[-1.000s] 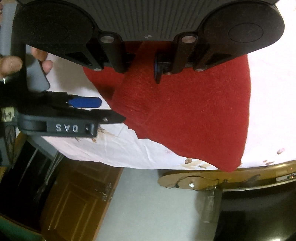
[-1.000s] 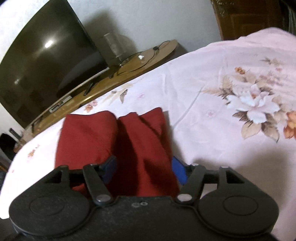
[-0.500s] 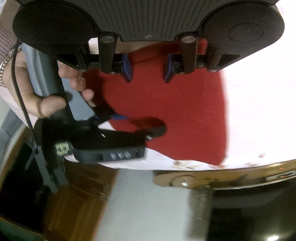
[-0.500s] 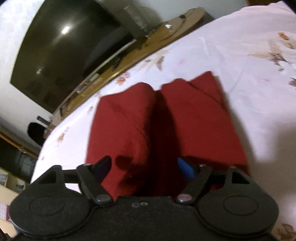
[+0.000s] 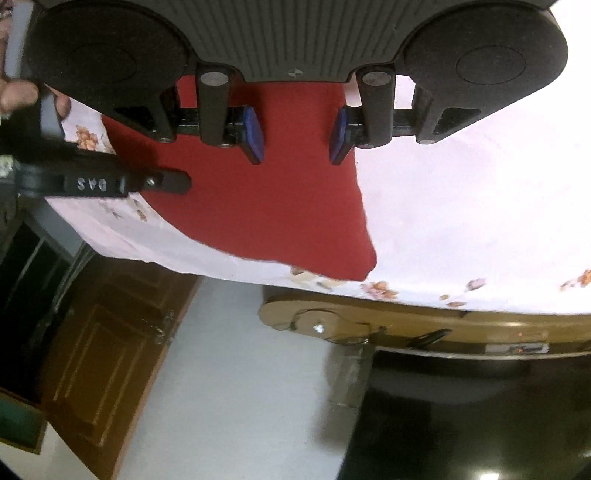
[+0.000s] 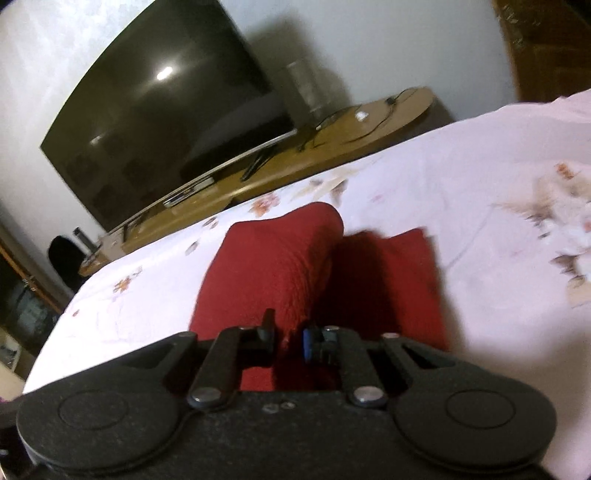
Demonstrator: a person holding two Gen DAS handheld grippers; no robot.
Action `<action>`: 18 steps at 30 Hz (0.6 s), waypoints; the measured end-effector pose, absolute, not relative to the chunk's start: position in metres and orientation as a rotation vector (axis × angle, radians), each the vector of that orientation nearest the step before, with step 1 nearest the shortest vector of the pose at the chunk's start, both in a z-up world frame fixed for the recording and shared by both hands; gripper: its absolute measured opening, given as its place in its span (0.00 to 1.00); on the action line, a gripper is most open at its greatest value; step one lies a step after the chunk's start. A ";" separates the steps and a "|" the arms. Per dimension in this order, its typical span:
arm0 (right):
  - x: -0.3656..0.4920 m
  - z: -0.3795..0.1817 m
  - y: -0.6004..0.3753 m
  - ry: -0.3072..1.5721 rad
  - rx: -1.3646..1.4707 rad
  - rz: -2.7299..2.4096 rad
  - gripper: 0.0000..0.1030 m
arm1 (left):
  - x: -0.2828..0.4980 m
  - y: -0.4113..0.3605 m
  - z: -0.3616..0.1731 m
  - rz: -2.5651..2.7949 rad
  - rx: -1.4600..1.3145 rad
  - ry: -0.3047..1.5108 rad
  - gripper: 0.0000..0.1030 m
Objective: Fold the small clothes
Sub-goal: 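Open both grippers and release the folded sweater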
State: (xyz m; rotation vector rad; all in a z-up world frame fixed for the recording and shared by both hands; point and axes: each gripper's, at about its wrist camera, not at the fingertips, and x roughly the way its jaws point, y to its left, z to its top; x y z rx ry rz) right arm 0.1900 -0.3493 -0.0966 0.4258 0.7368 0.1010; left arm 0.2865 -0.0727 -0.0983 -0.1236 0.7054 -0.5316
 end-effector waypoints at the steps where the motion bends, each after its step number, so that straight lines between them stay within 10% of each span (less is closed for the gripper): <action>1: 0.187 -0.096 -0.353 0.734 0.419 0.081 0.13 | 0.285 -0.078 -0.099 -0.542 -0.119 0.703 0.37; 18: 0.175 -0.124 -0.384 0.798 0.344 -0.128 0.37 | 0.297 -0.111 -0.128 -0.573 -0.097 0.792 0.37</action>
